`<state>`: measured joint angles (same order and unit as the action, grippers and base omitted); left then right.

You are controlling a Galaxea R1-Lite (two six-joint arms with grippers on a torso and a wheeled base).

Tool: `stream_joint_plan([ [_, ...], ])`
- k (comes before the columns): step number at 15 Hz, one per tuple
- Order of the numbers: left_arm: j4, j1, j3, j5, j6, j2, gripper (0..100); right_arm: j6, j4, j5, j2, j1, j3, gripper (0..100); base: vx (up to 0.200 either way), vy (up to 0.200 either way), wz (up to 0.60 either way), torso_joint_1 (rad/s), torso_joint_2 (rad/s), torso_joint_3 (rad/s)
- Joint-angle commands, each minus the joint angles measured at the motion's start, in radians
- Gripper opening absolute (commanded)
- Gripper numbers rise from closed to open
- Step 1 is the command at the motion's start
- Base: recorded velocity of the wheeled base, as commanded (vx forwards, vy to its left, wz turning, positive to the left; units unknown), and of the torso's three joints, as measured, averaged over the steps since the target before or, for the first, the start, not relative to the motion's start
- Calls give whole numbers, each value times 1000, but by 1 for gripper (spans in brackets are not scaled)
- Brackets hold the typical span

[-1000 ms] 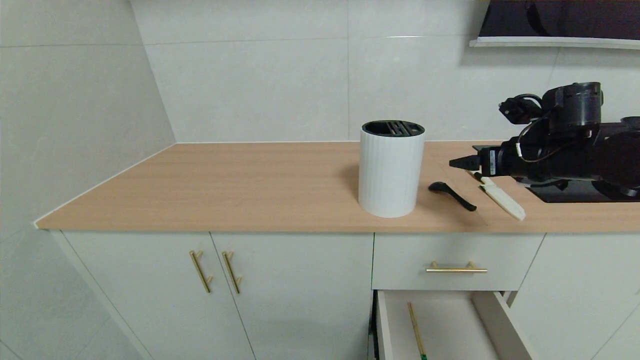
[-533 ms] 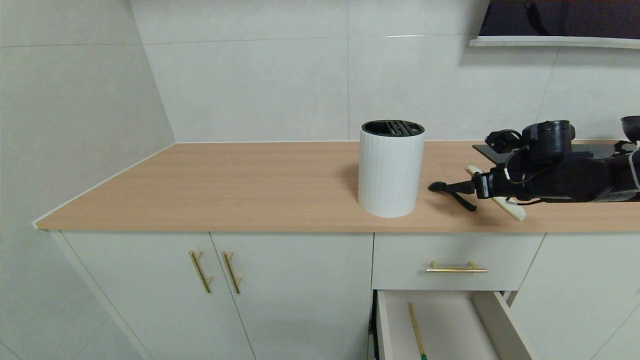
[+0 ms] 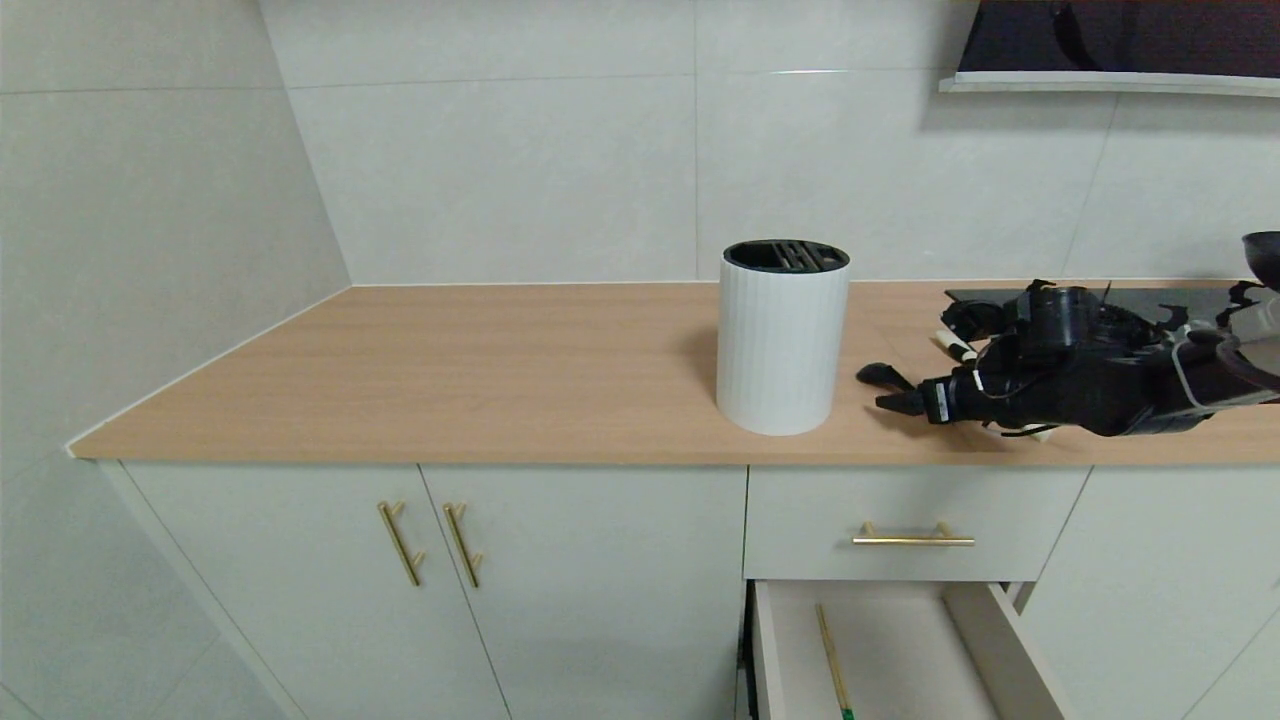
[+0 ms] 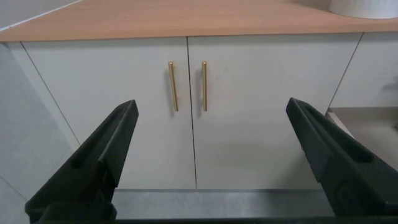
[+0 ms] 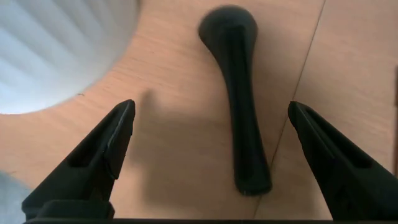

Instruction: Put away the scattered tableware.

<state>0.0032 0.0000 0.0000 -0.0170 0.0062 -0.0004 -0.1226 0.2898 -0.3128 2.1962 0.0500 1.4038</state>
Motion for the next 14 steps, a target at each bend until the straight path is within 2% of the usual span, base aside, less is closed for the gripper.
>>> stream_joint_plan([
  [1,0,0,0,0,0,0,100,0,17,8,31,1,1,100,0,0,0,0,0,0],
  [3,0,0,0,0,0,0,100,0,57,23,56,1,11,100,0,0,0,0,0,0],
  [8,0,0,0,0,0,0,100,0,51,31,68,1,20,100,0,0,0,0,0,0],
  [9,0,0,0,0,0,0,100,0,51,31,70,1,21,0,0,0,0,0,0,0],
  [14,0,0,0,0,0,0,100,0,48,44,65,2,20,0,0,0,0,0,0,0],
])
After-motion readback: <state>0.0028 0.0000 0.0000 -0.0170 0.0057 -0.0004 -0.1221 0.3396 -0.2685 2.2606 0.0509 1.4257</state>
